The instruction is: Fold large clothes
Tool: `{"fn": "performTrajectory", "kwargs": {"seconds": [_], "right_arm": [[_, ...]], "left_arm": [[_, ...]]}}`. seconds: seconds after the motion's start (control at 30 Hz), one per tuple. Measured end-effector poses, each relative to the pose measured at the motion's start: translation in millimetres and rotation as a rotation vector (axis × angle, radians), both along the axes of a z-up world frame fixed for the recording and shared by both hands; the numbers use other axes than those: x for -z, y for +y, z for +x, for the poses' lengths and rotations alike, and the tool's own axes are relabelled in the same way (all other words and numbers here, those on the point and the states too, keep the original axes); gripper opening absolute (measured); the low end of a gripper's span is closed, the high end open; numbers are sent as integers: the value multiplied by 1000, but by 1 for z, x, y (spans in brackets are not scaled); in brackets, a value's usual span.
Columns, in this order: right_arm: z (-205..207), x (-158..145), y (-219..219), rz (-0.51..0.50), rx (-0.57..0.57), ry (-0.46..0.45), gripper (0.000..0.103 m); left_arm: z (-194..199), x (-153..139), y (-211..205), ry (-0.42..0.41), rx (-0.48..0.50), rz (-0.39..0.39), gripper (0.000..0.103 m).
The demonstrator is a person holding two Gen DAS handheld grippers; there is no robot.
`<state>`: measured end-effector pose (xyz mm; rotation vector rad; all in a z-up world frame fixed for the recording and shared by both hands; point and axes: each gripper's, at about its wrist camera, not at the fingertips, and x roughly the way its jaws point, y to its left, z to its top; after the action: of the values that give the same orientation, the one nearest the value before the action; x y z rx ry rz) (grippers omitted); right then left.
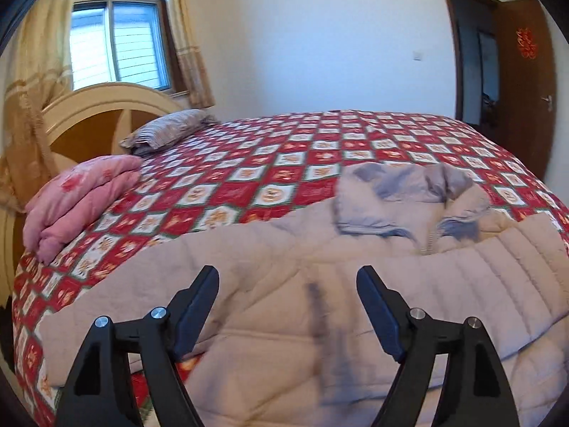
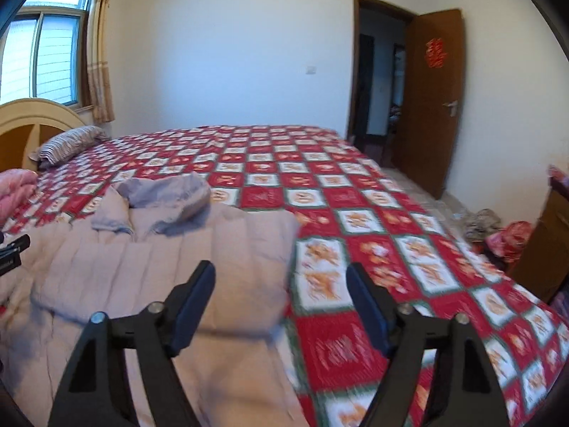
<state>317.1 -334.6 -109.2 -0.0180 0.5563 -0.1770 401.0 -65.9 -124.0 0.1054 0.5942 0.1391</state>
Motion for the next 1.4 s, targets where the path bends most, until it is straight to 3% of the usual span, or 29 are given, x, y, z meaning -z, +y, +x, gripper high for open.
{"fn": "performTrajectory", "kwargs": {"seconds": [0.13, 0.27, 0.37, 0.43, 0.6, 1.03, 1.13, 1.23, 1.3, 1.4], "right_arm": [[40, 20, -4, 22, -8, 68, 76], [61, 52, 10, 13, -64, 168, 73], [64, 73, 23, -49, -96, 220, 73], [65, 84, 23, -52, -101, 240, 73], [68, 102, 24, -62, -94, 269, 73], [78, 109, 32, -123, -87, 297, 75], [72, 96, 35, -147, -88, 293, 74], [54, 69, 46, -147, -96, 221, 74], [45, 51, 63, -154, -115, 169, 75], [48, 46, 93, -119, -187, 170, 76]], "left_arm": [[25, 22, -32, 79, 52, 49, 81], [49, 65, -37, 181, 4, 157, 81], [50, 80, -27, 190, 3, 120, 84], [49, 86, -25, 181, 0, 111, 90], [51, 94, -19, 201, -1, 61, 93], [56, 101, -20, 222, -6, 54, 96], [49, 84, -13, 205, 4, 25, 96], [34, 62, -5, 142, 21, -24, 96], [31, 58, -8, 122, 28, 1, 96], [38, 75, -16, 151, -9, 112, 96]]}}
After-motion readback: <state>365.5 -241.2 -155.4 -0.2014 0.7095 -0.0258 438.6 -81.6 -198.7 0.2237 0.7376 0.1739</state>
